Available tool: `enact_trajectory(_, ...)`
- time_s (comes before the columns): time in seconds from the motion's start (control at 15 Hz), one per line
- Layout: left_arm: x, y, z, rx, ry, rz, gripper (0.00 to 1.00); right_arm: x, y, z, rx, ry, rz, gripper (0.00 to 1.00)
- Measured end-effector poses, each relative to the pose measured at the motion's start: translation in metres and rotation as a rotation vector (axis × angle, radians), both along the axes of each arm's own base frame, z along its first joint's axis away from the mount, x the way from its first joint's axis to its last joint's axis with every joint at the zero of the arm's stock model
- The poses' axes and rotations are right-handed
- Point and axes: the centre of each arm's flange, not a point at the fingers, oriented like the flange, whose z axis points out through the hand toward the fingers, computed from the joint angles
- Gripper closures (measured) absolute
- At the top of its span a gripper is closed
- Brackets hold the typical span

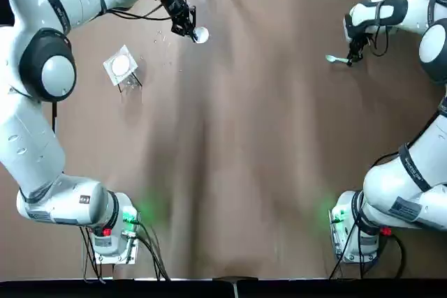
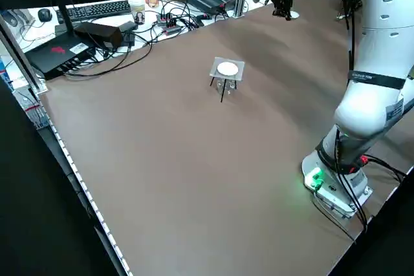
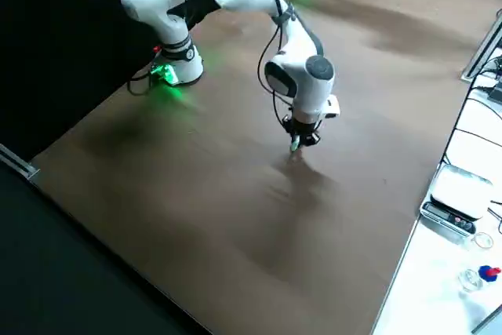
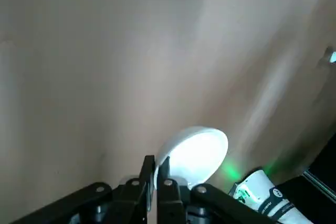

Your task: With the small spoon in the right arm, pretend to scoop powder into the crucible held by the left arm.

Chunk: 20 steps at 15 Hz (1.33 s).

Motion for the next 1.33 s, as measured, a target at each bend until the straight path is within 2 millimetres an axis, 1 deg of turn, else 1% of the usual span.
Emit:
enact_trajectory(0.07,0.000,-0.002,0.000,-0.001,-0.007,0.003,0.94,-0.001,0.012,0.008,0.002,0.034,-0.026,0.76)
enact_trajectory(0.13,0.001,-0.003,0.000,-0.002,-0.016,0.006,0.94,-0.001,0.030,0.017,-0.006,0.070,-0.059,0.76)
enact_trajectory(0.2,0.003,-0.005,0.000,-0.004,-0.022,0.009,0.94,-0.002,0.053,0.026,-0.018,0.100,-0.094,0.76)
enact_trajectory(0.33,0.005,-0.008,-0.002,-0.008,-0.025,0.009,0.94,-0.005,0.111,0.043,-0.035,0.137,-0.158,0.76)
enact_trajectory(0.4,0.007,-0.009,-0.004,-0.010,-0.024,0.010,0.94,-0.008,0.139,0.048,-0.039,0.155,-0.189,0.76)
enact_trajectory(0.47,0.010,-0.007,-0.006,-0.012,-0.024,0.014,0.94,-0.015,0.190,0.051,-0.052,0.176,-0.261,0.76)
enact_trajectory(0.6,0.012,-0.004,-0.007,-0.012,-0.026,0.017,0.94,-0.024,0.233,0.051,-0.070,0.185,-0.333,0.76)
enact_trajectory(0.67,0.014,0.000,-0.006,-0.012,-0.029,0.021,0.94,-0.029,0.256,0.051,-0.073,0.192,-0.375,0.76)
enact_trajectory(0.73,0.018,0.008,-0.006,-0.013,-0.034,0.030,0.94,-0.036,0.283,0.052,-0.074,0.200,-0.421,0.76)
enact_trajectory(0.87,0.027,0.027,-0.006,-0.018,-0.048,0.041,0.94,-0.046,0.330,0.060,-0.086,0.195,-0.495,0.76)
enact_trajectory(1.0,0.033,0.044,-0.007,-0.023,-0.058,0.051,0.94,-0.055,0.380,0.076,-0.093,0.167,-0.559,0.76)
enact_trajectory(1.07,0.035,0.049,-0.007,-0.022,-0.062,0.051,0.94,-0.062,0.410,0.087,-0.093,0.151,-0.588,0.76)
enact_trajectory(1.2,0.034,0.048,-0.007,-0.018,-0.064,0.046,0.94,-0.077,0.450,0.094,-0.092,0.150,-0.631,0.76)
enact_trajectory(1.33,0.033,0.045,-0.008,-0.018,-0.063,0.040,0.94,-0.089,0.479,0.087,-0.093,0.179,-0.679,0.76)
